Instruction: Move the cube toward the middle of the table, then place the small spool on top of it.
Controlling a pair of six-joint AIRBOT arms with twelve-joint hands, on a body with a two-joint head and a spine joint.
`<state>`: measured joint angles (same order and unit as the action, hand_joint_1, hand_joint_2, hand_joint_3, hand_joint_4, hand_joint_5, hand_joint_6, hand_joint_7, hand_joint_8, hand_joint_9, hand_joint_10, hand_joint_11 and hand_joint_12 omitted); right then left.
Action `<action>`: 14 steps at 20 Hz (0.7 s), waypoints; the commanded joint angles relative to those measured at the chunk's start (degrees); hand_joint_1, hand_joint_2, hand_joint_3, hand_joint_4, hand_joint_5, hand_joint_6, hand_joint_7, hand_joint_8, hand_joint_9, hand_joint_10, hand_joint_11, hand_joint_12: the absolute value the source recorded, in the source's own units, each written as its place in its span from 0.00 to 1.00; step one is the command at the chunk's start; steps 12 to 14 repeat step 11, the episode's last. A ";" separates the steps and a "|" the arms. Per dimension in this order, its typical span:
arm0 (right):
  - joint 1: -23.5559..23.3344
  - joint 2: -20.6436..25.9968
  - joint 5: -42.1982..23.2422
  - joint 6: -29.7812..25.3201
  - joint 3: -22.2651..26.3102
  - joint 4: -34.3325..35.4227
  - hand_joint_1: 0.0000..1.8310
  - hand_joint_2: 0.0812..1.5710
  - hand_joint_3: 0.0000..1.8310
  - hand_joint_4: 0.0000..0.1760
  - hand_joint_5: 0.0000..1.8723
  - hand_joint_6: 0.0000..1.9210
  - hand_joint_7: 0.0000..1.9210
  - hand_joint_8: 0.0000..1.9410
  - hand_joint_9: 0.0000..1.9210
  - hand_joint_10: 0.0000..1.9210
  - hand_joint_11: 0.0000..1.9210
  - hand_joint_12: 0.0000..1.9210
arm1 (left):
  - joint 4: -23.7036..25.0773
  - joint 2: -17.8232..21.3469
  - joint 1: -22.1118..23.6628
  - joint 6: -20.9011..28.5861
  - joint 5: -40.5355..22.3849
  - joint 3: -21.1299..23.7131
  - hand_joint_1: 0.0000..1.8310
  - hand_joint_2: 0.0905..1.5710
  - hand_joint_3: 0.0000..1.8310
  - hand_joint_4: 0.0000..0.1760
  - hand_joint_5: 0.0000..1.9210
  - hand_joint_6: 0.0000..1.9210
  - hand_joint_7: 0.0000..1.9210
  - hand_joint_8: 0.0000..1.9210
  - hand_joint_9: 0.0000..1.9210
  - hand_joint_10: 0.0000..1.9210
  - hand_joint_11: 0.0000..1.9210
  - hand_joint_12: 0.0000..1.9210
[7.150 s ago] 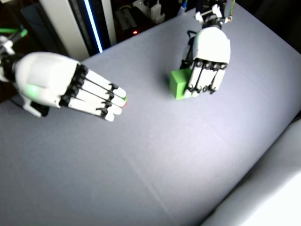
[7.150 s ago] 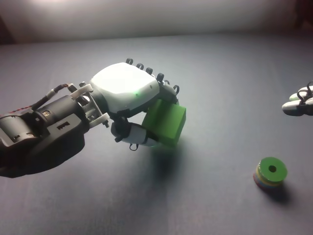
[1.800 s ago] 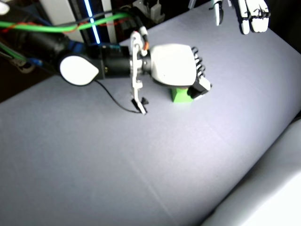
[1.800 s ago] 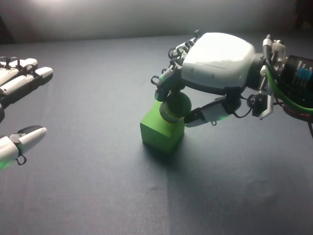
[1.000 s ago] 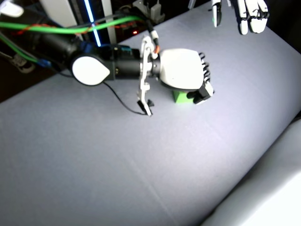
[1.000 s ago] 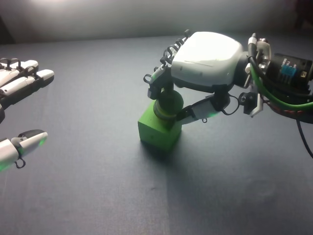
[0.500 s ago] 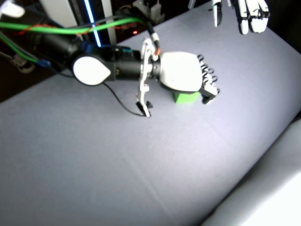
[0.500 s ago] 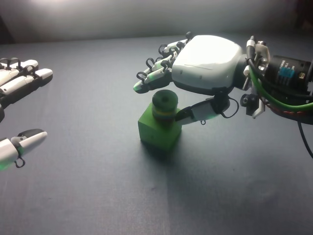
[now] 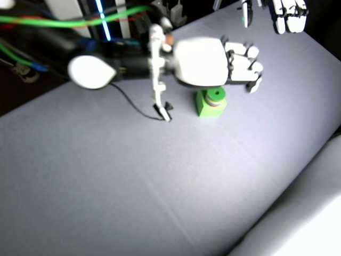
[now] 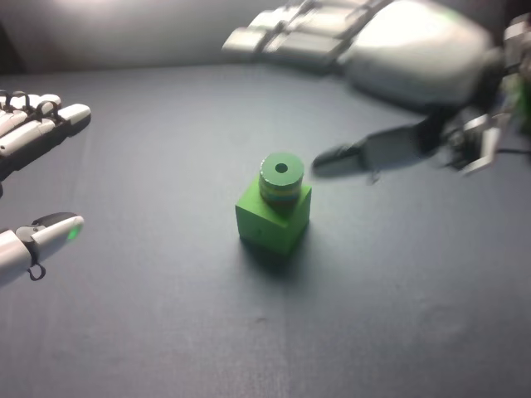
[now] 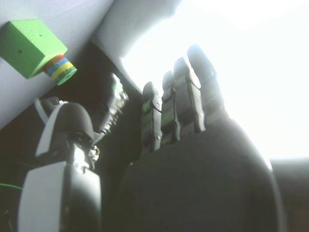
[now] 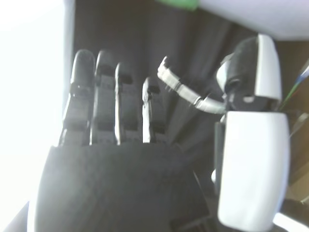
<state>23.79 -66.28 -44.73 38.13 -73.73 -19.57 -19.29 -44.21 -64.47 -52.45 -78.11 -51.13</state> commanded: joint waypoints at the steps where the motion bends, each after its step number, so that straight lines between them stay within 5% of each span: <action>1: 1.15 1.31 -10.61 0.08 1.48 1.79 0.38 0.59 0.00 0.81 0.01 0.00 0.07 0.00 0.08 0.00 0.00 0.18 | 0.06 0.79 -0.01 0.20 -8.98 0.22 0.26 0.78 0.00 0.48 0.10 0.00 0.10 0.00 0.11 0.00 0.00 0.30; 2: 3.17 3.37 -14.07 0.50 2.74 3.82 0.33 0.59 0.00 0.84 0.01 0.00 0.05 0.00 0.04 0.00 0.00 0.10 | 0.18 1.00 -0.38 0.31 -10.19 0.52 0.26 0.77 0.00 0.52 0.10 0.00 0.10 0.00 0.11 0.00 0.00 0.30; 3: 5.49 5.31 -17.36 0.83 3.90 5.74 0.33 0.58 0.00 0.72 0.02 0.00 0.04 0.00 0.02 0.00 0.00 0.07 | 0.44 1.17 -0.71 0.46 -11.38 0.78 0.27 0.77 0.00 0.49 0.11 0.00 0.10 0.00 0.11 0.00 0.00 0.29; 4: 8.58 7.91 -21.97 1.18 5.60 8.29 0.36 0.59 0.00 0.63 0.01 0.00 0.03 0.00 0.01 0.00 0.00 0.01 | 0.83 1.31 -1.00 0.67 -12.73 1.09 0.30 0.77 0.00 0.31 0.12 0.00 0.11 0.00 0.10 0.00 0.00 0.29; 5: 10.70 9.62 -24.44 1.36 6.80 9.71 0.42 0.61 0.00 0.40 0.02 0.00 0.04 0.00 0.02 0.01 0.01 0.01 | 1.19 1.45 -1.20 0.82 -14.12 1.37 0.29 0.76 0.00 0.38 0.11 0.00 0.10 0.00 0.10 0.00 0.00 0.26; 7: 17.04 13.37 -31.91 2.42 10.10 13.67 0.43 0.61 0.00 0.21 0.02 0.00 0.04 0.00 0.02 0.00 0.00 0.00 | 2.11 1.76 -1.43 0.99 -16.70 1.94 0.25 0.75 0.00 0.34 0.10 0.00 0.09 0.00 0.09 0.00 0.00 0.27; 8: 19.93 14.50 -35.52 2.68 11.35 15.76 0.44 0.63 0.01 0.39 0.02 0.00 0.03 0.00 0.00 0.00 0.00 0.00 | 2.48 1.79 -1.46 1.29 -17.62 2.07 0.29 0.76 0.00 0.12 0.11 0.00 0.09 0.00 0.09 0.00 0.00 0.27; 9: 23.07 15.53 -39.32 2.69 12.31 18.00 0.44 0.64 0.01 0.45 0.02 0.00 0.02 0.00 0.00 0.00 0.00 0.00 | 2.68 1.77 -1.50 1.82 -18.33 2.11 0.28 0.77 0.00 0.09 0.11 0.00 0.10 0.00 0.09 0.00 0.00 0.29; 10: 25.66 16.00 -42.54 2.69 12.91 20.13 0.44 0.66 0.00 0.35 0.03 0.00 0.04 0.00 0.03 0.00 0.03 0.02 | 2.85 1.62 -1.51 2.58 -19.15 2.04 0.27 0.77 0.00 0.14 0.10 0.00 0.10 0.00 0.09 0.00 0.00 0.32; 11: 28.67 16.23 -46.32 2.72 13.39 22.79 0.41 0.68 0.01 0.38 0.05 0.01 0.05 0.00 0.04 0.01 0.05 0.02 | 2.98 1.11 -1.51 3.72 -20.18 1.68 0.24 0.76 0.00 0.30 0.08 0.00 0.08 0.00 0.08 0.00 0.00 0.34; 14: 28.67 16.23 -46.32 2.72 13.39 22.79 0.41 0.68 0.01 0.38 0.05 0.01 0.05 0.00 0.04 0.01 0.05 0.02 | 2.98 1.11 -1.51 3.72 -20.18 1.68 0.24 0.76 0.00 0.30 0.08 0.00 0.08 0.00 0.08 0.00 0.00 0.34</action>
